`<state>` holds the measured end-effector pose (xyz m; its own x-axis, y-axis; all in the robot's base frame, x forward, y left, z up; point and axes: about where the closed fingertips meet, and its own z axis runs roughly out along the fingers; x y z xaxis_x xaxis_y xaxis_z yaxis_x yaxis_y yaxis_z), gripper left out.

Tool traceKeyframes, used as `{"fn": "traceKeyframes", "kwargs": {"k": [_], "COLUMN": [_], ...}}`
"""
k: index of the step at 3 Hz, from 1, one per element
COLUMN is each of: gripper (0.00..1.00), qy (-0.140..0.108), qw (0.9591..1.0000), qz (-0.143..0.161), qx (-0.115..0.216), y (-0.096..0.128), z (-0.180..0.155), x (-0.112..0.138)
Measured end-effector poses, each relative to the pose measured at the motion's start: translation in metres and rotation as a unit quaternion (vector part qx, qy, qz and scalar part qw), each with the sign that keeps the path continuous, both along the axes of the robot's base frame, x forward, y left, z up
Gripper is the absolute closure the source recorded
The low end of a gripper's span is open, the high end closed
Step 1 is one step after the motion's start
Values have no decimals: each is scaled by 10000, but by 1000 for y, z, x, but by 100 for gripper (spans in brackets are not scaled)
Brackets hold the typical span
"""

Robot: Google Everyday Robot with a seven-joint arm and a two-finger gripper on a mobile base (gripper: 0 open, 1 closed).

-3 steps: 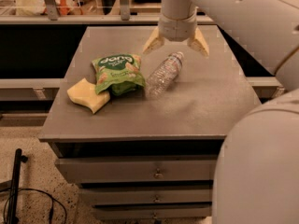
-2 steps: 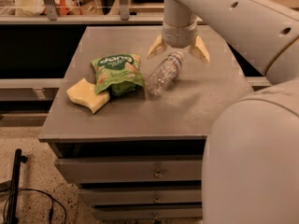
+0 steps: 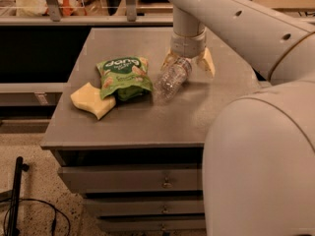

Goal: Place water bottle upright

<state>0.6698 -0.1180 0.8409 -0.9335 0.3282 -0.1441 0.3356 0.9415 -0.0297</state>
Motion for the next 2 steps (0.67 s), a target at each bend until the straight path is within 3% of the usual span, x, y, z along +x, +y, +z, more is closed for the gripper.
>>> {"fn": "traceKeyframes", "kwargs": {"k": [2], "gripper": [65], "qy": [102], "qw": [9998], "qz": [-82], "qx": [-123], "y": [-3], "z": [-3], "x": [-8]}}
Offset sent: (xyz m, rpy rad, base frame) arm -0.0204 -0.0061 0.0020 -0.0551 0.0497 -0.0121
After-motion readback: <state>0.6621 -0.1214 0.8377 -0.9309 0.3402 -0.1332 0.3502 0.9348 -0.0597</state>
